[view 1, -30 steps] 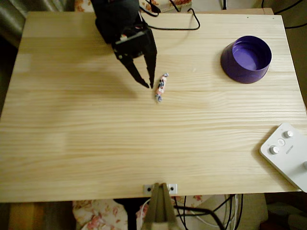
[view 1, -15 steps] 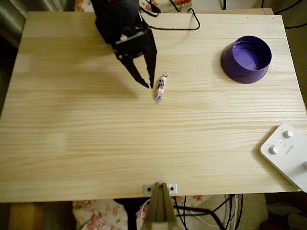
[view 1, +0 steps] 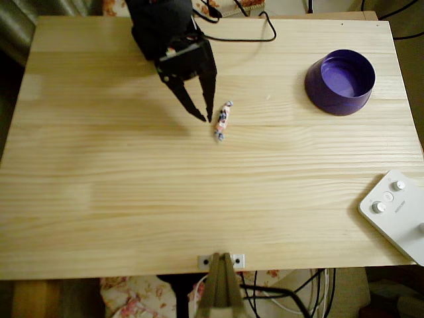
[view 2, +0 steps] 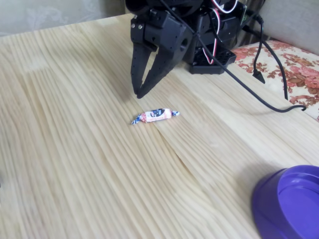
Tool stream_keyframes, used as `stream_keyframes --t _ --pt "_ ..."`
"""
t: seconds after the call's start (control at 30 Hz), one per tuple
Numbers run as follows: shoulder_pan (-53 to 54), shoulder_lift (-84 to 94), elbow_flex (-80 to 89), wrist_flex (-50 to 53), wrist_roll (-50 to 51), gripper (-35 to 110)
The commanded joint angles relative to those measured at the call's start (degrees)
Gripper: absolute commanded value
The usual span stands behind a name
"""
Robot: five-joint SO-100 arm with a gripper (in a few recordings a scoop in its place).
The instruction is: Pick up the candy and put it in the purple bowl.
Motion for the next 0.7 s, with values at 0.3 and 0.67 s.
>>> stream_keyframes --t 0.3,0.67 --pt "-0.8 0.9 -2.2 0.8 0.4 0" --pt "-1.5 0.9 -2.2 -0.1 0.0 0"
